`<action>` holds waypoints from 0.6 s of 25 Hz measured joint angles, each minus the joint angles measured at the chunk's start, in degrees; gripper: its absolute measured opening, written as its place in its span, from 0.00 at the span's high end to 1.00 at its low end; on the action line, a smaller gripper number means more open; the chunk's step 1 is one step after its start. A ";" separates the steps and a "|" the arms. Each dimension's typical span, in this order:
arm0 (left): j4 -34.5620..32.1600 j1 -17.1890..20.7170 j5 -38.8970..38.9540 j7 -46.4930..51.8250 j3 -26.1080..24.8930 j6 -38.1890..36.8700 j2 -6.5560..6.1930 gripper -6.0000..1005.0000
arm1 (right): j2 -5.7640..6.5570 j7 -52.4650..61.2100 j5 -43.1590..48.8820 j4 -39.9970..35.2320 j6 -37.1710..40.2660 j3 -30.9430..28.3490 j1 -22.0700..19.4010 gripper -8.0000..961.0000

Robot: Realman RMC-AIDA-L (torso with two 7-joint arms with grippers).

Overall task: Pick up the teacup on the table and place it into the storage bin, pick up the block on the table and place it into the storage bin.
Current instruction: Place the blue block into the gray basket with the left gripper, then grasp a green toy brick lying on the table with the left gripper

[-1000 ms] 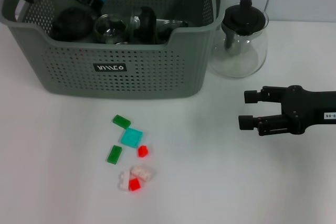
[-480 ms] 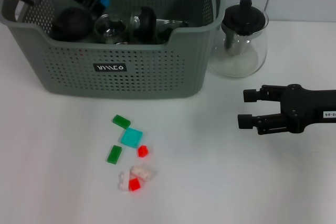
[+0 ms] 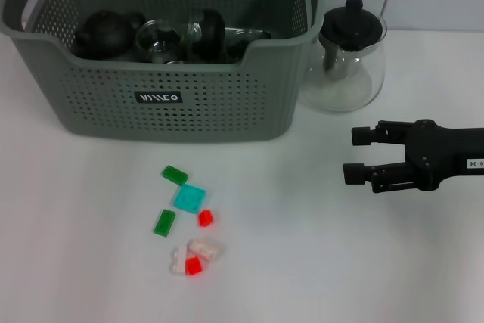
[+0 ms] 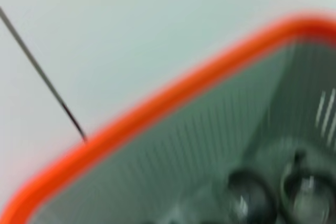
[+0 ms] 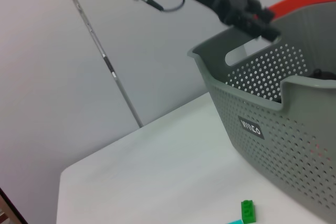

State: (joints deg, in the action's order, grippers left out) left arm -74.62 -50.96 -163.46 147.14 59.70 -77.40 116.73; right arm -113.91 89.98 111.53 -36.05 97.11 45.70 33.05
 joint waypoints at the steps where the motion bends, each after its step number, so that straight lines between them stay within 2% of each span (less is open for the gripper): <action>1: -3.57 0.87 0.56 -0.24 -0.91 -0.71 0.97 0.28 | 0.01 -0.07 0.00 -0.02 -0.03 -0.02 0.00 0.02; 2: -6.78 1.64 1.42 -0.54 -1.66 -1.41 1.82 0.27 | 0.01 -0.20 0.00 -0.02 -0.08 -0.04 0.00 0.02; 3: -12.02 2.97 3.72 -1.05 -2.78 -2.41 3.19 0.25 | 0.01 -0.29 0.00 0.01 -0.13 -0.08 0.00 0.02; 5: -16.84 4.61 7.43 -1.67 -3.84 -3.23 4.25 0.25 | 0.06 -0.51 0.00 0.15 -0.21 -0.23 0.00 0.02; 8: -23.96 9.05 18.92 -3.30 -6.13 -4.02 5.54 0.25 | 0.08 -0.63 -0.04 0.16 -0.22 -0.32 0.00 0.02; 12: -25.72 15.88 40.89 -9.76 -10.97 -8.57 4.85 0.25 | 0.09 -0.65 -0.30 0.02 -0.09 -0.35 0.00 0.02; 15: -21.96 19.55 56.27 -18.50 -16.35 -18.23 4.29 0.26 | 0.10 -0.66 -0.37 0.07 -0.03 -0.35 -0.01 0.02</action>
State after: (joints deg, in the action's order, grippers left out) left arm -96.58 -31.41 -107.19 128.65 43.35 -95.63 121.02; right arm -113.81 89.31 111.16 -35.98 97.07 45.35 33.04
